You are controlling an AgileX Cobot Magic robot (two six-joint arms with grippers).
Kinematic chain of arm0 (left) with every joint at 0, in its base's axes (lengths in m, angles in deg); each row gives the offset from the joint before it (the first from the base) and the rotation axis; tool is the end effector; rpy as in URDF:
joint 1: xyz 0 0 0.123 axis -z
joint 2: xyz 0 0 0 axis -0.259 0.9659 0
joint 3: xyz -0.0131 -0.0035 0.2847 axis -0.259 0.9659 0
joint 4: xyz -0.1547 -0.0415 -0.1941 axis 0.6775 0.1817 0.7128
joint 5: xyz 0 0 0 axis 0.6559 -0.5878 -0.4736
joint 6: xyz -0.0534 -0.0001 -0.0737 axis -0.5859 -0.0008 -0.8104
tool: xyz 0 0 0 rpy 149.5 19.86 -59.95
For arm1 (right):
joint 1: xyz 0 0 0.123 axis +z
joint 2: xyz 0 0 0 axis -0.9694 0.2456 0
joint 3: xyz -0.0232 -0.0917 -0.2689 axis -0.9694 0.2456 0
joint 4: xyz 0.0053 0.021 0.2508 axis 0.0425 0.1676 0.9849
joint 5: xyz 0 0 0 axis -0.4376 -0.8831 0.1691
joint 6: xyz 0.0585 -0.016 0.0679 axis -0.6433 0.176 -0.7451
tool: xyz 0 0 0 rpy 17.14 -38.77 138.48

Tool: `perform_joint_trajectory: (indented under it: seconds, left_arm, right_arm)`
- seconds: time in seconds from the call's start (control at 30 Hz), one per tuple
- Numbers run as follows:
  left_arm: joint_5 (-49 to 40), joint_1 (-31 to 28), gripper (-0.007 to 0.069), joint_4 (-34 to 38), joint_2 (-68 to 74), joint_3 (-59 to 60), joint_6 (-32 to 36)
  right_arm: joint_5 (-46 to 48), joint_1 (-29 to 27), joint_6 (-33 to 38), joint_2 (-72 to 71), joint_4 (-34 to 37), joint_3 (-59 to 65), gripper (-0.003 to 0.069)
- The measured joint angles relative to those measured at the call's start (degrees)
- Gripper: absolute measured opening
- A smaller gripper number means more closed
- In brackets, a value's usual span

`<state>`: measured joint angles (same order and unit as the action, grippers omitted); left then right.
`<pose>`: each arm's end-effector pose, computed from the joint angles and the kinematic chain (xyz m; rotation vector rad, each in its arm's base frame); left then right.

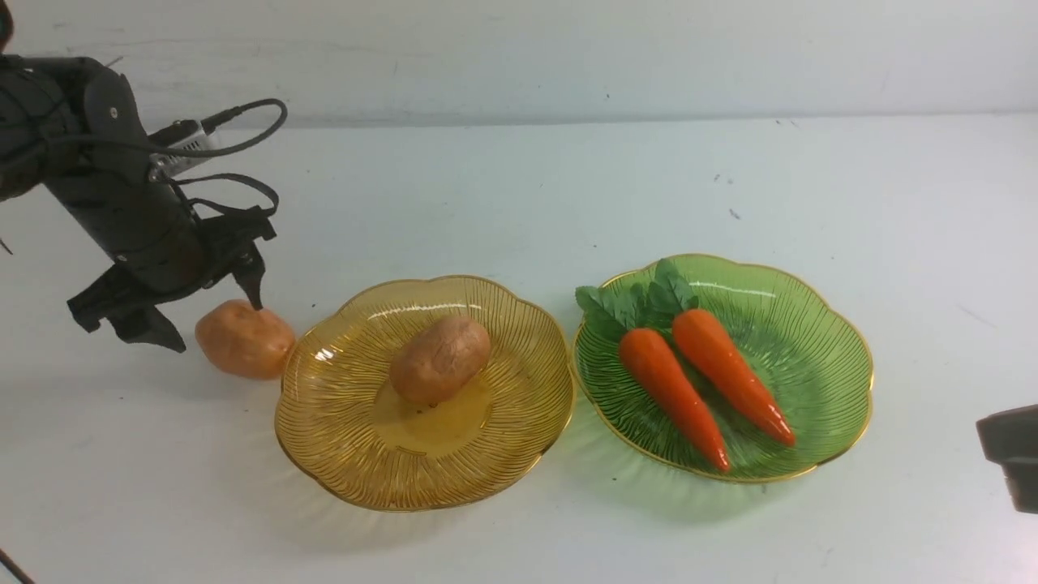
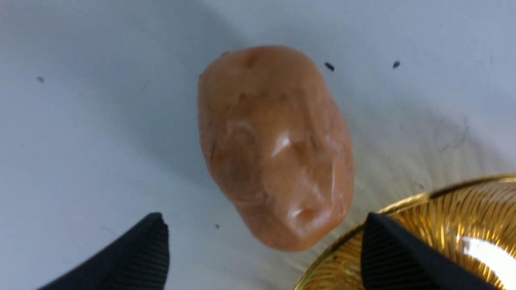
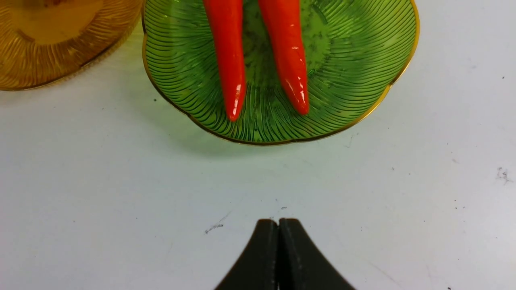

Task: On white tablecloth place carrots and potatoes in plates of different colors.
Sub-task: 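Put the potatoes from the left side into the left plate with the left gripper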

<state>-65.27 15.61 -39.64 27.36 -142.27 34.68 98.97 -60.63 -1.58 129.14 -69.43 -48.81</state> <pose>0.3904 -0.0076 0.2321 -0.9186 2.6986 -0.2043 0.1442 0.0508 0.3119 -0.3643 2.5324 0.2672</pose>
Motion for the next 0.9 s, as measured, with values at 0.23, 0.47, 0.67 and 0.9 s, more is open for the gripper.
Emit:
perform_joint_trajectory:
  seconds: [0.23, 0.47, 0.67, 0.9]
  left_arm:
    - [6.38, 0.0, 0.0683, 0.78, 4.84, 0.0, -3.81]
    - [8.06, 0.0, 0.0676, 0.73, 9.3, -0.06, -4.63]
    - [8.01, 0.0, 0.0501, 0.22, 11.47, -0.19, -3.96]
    - [1.91, -0.02, 0.0395, -1.14, 6.26, -3.77, 6.72]
  right_arm:
    - [-0.19, 0.0, 0.0, 0.0, 0.0, 0.04, -0.0015]
    - [0.17, 0.0, 0.0, 0.0, 0.0, 0.04, -0.0015]
    - [0.17, 0.0, 0.0, 0.0, 0.14, 0.04, -0.0015]
    - [0.17, 0.0, 0.0, 0.0, 0.14, 0.04, -0.0015]
